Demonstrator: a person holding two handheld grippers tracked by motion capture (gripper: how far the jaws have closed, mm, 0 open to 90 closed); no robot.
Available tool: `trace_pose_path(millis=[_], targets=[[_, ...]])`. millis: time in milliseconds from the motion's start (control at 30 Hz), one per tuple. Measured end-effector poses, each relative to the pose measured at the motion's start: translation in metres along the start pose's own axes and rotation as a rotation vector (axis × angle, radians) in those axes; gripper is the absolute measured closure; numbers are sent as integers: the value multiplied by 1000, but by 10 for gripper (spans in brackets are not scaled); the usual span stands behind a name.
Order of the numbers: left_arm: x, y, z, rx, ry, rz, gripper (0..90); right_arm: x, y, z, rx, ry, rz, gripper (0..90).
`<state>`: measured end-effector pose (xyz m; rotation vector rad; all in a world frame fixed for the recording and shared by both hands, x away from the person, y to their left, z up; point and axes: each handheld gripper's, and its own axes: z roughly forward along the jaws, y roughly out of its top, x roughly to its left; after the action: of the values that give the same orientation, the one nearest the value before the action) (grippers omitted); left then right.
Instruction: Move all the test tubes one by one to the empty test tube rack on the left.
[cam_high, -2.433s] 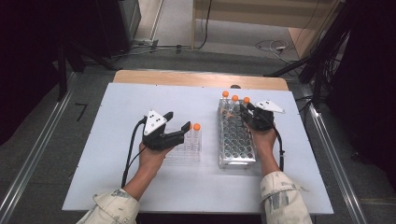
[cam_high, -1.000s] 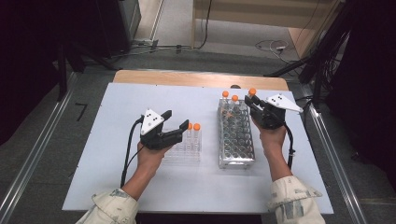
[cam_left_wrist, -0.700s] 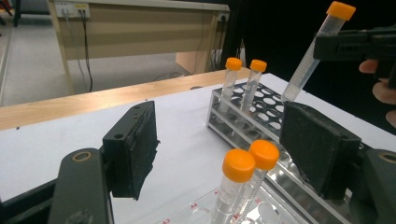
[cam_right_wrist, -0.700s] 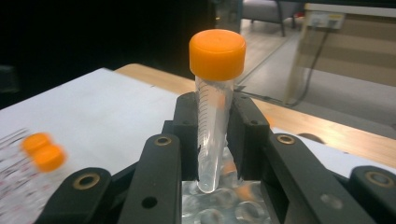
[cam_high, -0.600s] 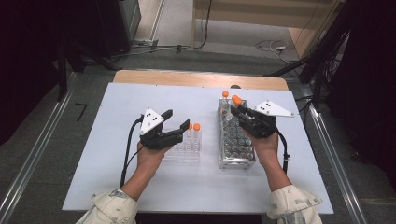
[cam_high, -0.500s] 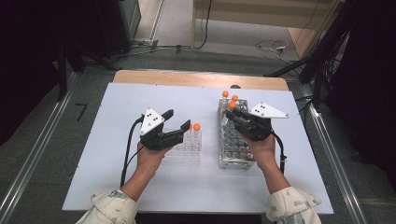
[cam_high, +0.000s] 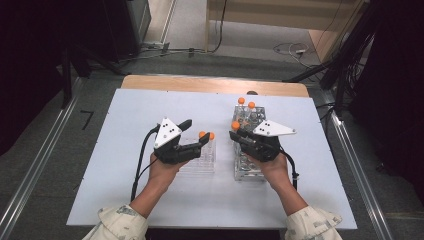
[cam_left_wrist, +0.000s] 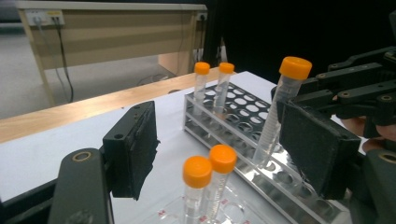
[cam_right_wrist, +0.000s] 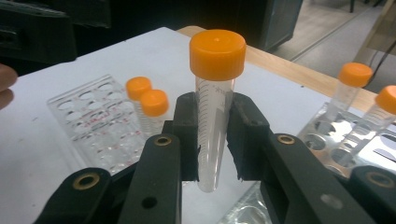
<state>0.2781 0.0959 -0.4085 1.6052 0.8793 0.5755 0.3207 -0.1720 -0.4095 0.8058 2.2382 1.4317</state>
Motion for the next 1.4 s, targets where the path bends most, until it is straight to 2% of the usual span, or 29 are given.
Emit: trace_pose_path(millis=[133, 200, 500, 733, 900, 1067, 1367, 1400], targets=[[-6, 2, -1, -1, -37, 10, 301, 8, 2, -1, 2, 27, -13, 719], [-9, 3, -1, -1, -58, 13, 320, 17, 4, 0, 1, 54, -27, 720], [-19, 8, -4, 0, -142, 33, 400, 34, 6, 7, 18, 118, -53, 719], [-20, 7, -1, 18, -198, 37, 488, 42, 6, 10, 16, 143, -61, 719], [-21, 8, -2, 16, -208, 43, 546, 46, 8, 10, 7, 161, -67, 718], [-22, 8, -3, 14, -200, 56, 669, 51, 9, 11, 7, 175, -70, 718], [-20, 9, -4, 11, -192, 64, 693, 51, 9, 11, 2, 181, -67, 711], [-20, 9, -4, 12, -187, 69, 694, 51, 9, 11, 1, 180, -67, 684]])
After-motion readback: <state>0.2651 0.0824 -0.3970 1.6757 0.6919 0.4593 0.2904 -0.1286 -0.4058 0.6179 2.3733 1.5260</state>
